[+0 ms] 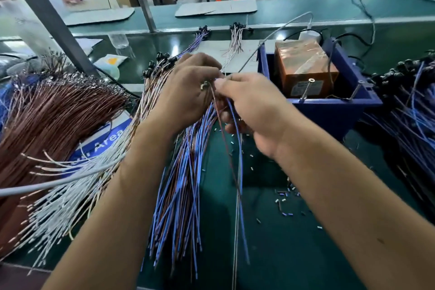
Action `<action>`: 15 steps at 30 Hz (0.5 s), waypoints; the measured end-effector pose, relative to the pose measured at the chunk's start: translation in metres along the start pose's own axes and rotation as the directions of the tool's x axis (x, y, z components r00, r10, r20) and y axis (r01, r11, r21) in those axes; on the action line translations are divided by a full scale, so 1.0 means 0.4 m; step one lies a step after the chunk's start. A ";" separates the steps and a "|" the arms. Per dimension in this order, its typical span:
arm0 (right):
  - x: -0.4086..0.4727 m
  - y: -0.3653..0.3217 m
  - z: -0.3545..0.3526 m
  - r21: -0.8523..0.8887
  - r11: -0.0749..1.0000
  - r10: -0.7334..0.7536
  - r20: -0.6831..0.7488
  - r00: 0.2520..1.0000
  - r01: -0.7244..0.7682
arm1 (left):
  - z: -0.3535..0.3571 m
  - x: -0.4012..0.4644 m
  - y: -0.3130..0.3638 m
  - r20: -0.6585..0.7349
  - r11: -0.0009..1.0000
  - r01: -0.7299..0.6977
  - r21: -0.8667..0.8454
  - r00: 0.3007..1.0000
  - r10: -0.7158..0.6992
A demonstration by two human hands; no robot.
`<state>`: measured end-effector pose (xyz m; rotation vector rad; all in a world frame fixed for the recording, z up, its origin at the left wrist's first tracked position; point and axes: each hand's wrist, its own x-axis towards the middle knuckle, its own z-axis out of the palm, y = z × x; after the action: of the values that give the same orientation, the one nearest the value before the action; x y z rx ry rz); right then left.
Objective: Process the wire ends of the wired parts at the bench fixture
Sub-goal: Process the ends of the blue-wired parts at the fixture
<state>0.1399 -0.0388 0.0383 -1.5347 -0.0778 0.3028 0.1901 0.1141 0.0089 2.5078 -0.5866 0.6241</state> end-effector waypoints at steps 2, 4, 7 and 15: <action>-0.029 -0.024 -0.032 0.042 0.999 -0.002 0.051 0.999 0.000 | -0.006 0.012 0.017 -0.058 0.999 -0.004 -0.051 0.998 0.001; -0.059 -0.044 -0.063 0.077 0.997 -0.008 0.148 0.989 -0.003 | -0.014 0.024 0.046 -0.115 0.994 0.009 -0.110 0.993 -0.022; -0.091 -0.059 -0.098 0.081 0.995 -0.079 0.279 0.957 0.059 | -0.023 0.044 0.083 -0.179 0.992 0.074 -0.104 0.980 -0.092; -0.153 -0.050 -0.279 0.061 0.973 -0.229 0.356 0.906 0.222 | -0.052 0.019 0.130 0.275 0.759 0.381 -0.528 0.922 -0.272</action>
<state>0.1104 -0.1619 0.0619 -1.4196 -0.5393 0.3966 0.1635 0.0822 0.0474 2.0167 -0.3125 0.0544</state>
